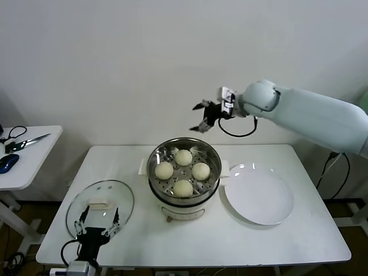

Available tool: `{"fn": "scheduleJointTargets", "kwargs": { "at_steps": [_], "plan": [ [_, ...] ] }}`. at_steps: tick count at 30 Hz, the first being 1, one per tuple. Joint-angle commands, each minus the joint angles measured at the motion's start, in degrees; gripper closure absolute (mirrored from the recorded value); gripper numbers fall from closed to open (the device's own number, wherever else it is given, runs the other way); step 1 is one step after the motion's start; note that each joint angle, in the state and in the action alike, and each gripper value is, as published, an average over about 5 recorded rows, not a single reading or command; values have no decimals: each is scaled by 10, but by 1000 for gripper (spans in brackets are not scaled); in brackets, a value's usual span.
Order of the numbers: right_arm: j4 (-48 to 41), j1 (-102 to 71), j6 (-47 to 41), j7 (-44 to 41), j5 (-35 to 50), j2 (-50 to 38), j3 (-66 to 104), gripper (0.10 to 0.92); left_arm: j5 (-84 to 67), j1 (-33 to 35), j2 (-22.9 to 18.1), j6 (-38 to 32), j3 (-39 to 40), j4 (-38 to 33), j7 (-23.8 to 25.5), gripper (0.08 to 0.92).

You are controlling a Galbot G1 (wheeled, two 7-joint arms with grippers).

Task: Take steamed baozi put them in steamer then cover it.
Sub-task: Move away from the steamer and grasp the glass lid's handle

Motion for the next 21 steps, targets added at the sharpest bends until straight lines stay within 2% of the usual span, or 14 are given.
{"fn": "scheduleJointTargets", "kwargs": {
  "at_steps": [1,5,8,14,21],
  "plan": [
    [100,-339,3,246,-41,-154,396,203,3,-3,1,5,-5,3,-3,177],
    [145,-540,40,268,-109,-189,560,203,9,-6,9,12,-2,1,-5,177],
    [167,-710,73,271,-141,-182,711,203,18,-13,11,6,-4,6,-6,177],
    [190,-965,138,255,-167,-112,944,203,31,-18,14,-31,-10,27,-8,177],
    [187,-1124,219,213,-190,-10,1062,203,47,-18,19,-62,-11,55,-23,177]
  ]
}}
